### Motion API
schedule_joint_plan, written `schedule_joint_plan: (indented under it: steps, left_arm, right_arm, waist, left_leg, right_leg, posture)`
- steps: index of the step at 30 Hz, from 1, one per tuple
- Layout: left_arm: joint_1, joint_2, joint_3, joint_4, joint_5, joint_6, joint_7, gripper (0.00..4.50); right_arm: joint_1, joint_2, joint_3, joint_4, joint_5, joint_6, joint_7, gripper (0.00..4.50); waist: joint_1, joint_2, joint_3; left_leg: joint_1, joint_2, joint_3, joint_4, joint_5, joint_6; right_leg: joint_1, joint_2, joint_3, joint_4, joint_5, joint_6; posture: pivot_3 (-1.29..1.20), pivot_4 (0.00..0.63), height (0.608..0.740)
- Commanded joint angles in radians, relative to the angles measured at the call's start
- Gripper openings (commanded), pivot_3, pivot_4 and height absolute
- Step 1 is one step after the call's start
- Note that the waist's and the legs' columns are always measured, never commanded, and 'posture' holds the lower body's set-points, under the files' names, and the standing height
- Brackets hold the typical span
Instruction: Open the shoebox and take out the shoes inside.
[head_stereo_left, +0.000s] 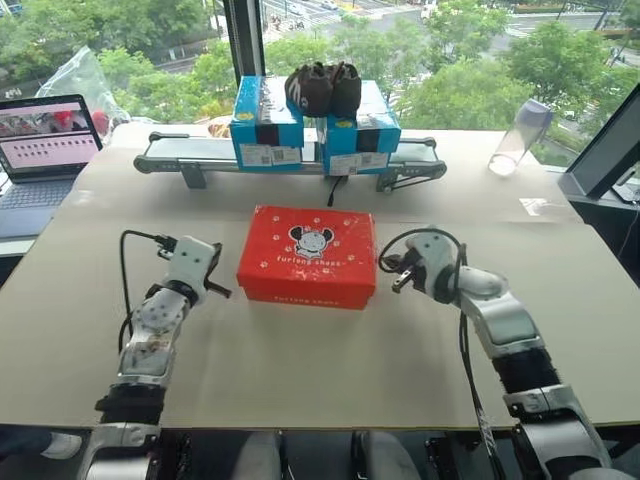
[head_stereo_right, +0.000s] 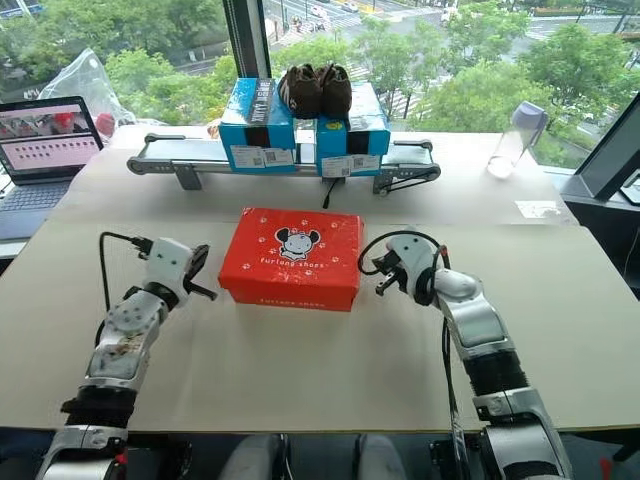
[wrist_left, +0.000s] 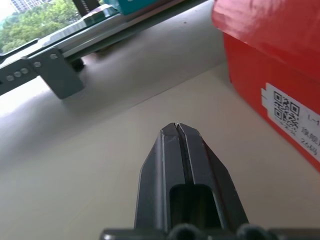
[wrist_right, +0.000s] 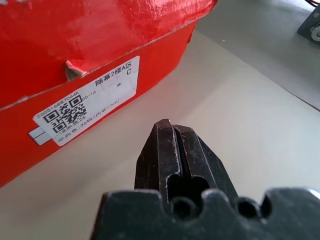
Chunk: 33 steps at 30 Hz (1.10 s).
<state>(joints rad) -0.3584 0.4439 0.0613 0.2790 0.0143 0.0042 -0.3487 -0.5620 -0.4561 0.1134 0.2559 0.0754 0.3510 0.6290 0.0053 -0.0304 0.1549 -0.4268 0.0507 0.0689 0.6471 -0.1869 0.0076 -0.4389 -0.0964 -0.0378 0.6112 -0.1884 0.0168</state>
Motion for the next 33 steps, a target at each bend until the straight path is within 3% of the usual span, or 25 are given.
schedule_joint_plan:
  steps: [1, 6, 16, 25, 33]
  left_arm:
    - [-0.054, -0.007, -0.036, 0.079, 0.014, -0.074, -0.038, 0.00]
    - [-0.039, -0.050, -0.084, 0.046, -0.023, -0.056, -0.123, 0.00]
    - [0.068, -0.045, -0.085, -0.252, -0.129, 0.143, -0.257, 0.00]
    - [0.361, 0.025, -0.009, -0.669, -0.247, 0.388, -0.264, 0.00]
    - [0.338, 0.048, 0.031, -0.599, -0.219, 0.370, -0.247, 0.00]
  right_arm:
    - [-0.054, 0.026, -0.012, 0.090, -0.014, -0.085, -0.015, 0.04]
    - [-0.029, 0.068, 0.004, 0.089, -0.005, -0.121, 0.025, 0.04]
    - [0.077, 0.115, 0.028, -0.170, 0.026, -0.005, 0.058, 0.04]
    - [0.249, 0.073, 0.016, -0.535, 0.070, 0.222, 0.062, 0.04]
    - [0.238, 0.028, -0.020, -0.506, 0.056, 0.254, 0.049, 0.04]
  waist:
    - [0.000, 0.000, 0.000]
    - [-0.003, 0.000, 0.000]
    - [-0.009, 0.000, 0.000]
    - [-0.018, 0.000, 0.000]
    - [-0.007, 0.000, 0.000]
  left_leg:
    - [0.000, 0.000, 0.000, 0.000, 0.000, 0.000]
    - [0.000, 0.000, 0.000, 0.000, 0.000, 0.000]
    - [0.000, 0.001, 0.000, 0.000, 0.000, 0.000]
    - [0.000, 0.001, -0.001, 0.000, 0.000, 0.000]
    - [0.002, 0.001, -0.002, 0.000, 0.000, -0.001]
  right_leg:
    - [0.000, 0.000, 0.000, 0.000, 0.001, -0.001]
    - [0.000, 0.000, 0.000, 0.000, 0.001, -0.002]
    - [0.000, 0.000, 0.000, 0.001, 0.000, 0.000]
    - [-0.001, 0.000, 0.000, 0.002, -0.002, 0.001]
    - [-0.001, 0.000, -0.001, 0.002, -0.005, -0.006]
  posture:
    - [0.00, 0.150, 0.740]
    - [0.00, 0.150, 0.740]
    - [0.00, 0.150, 0.740]
    - [0.00, 0.150, 0.740]
    - [0.00, 0.150, 0.740]
